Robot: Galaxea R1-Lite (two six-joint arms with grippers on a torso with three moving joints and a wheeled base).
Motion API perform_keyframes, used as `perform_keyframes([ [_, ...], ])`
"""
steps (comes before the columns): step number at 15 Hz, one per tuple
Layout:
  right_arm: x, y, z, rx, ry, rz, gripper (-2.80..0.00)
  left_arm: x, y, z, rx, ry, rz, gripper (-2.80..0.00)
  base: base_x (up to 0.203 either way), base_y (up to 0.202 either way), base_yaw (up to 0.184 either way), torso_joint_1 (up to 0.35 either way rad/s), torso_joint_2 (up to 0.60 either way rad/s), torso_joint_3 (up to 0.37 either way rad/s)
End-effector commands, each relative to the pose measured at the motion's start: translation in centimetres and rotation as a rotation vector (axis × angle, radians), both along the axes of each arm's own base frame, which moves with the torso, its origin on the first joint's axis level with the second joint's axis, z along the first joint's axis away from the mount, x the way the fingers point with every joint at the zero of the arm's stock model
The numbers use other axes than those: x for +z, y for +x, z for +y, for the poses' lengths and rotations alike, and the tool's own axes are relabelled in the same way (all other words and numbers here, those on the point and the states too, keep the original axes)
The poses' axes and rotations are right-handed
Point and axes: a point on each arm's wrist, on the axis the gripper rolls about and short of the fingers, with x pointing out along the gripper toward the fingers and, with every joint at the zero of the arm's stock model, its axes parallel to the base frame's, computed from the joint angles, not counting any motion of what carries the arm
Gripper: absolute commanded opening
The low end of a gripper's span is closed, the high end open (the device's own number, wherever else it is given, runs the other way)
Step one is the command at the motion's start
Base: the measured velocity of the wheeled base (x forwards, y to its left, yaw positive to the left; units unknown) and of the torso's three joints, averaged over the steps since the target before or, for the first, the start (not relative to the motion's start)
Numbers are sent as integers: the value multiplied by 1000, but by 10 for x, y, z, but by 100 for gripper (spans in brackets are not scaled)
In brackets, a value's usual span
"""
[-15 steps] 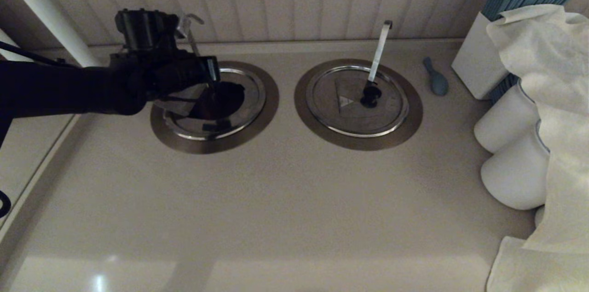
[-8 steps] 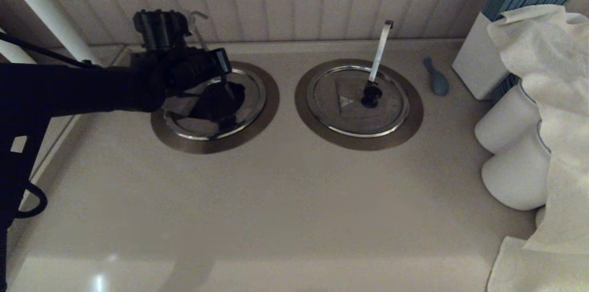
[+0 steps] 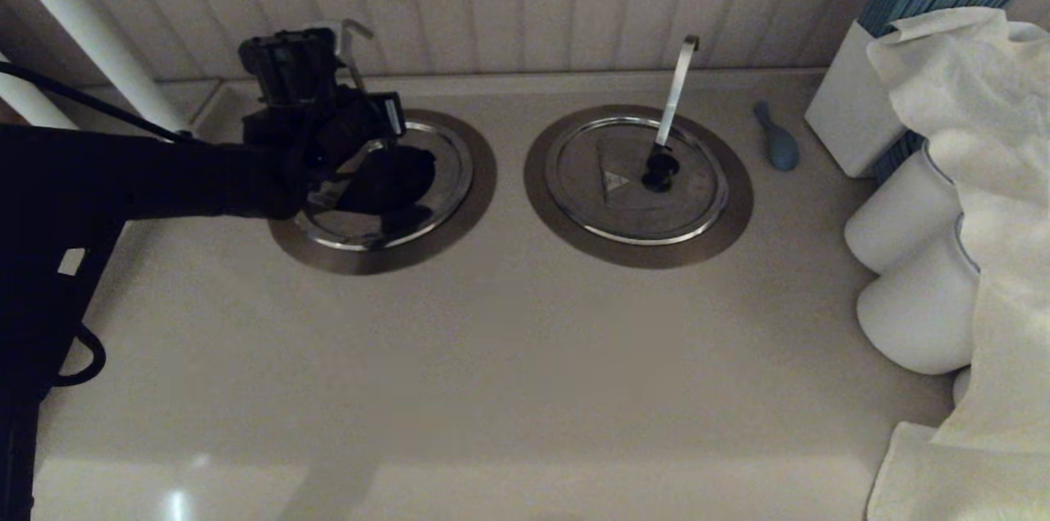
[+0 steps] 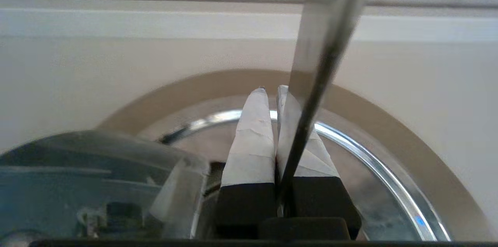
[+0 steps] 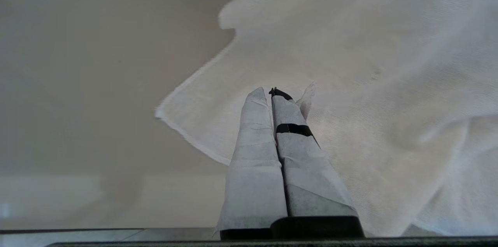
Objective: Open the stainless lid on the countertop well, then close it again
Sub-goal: Stir with a spoon
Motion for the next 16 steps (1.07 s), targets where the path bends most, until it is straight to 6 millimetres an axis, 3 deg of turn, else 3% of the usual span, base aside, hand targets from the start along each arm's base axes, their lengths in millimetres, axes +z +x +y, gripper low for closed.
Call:
perform_keyframes([
  [1,0,0,0,0,0,0,-280,9,-11,3,2,2,-8,-280,0,0,0,0,0,0],
  [7,0,0,0,0,0,0,-280,32,-44,9,-3,65,-31,-280,0,0,0,0,0,0],
  [12,0,0,0,0,0,0,-280,34,-56,8,-51,80,38,-280,0,0,0,0,0,0],
  [16,0,0,0,1,0,0,-280,34,-59,-5,-100,42,49,-280,0,0,0,0,0,0],
])
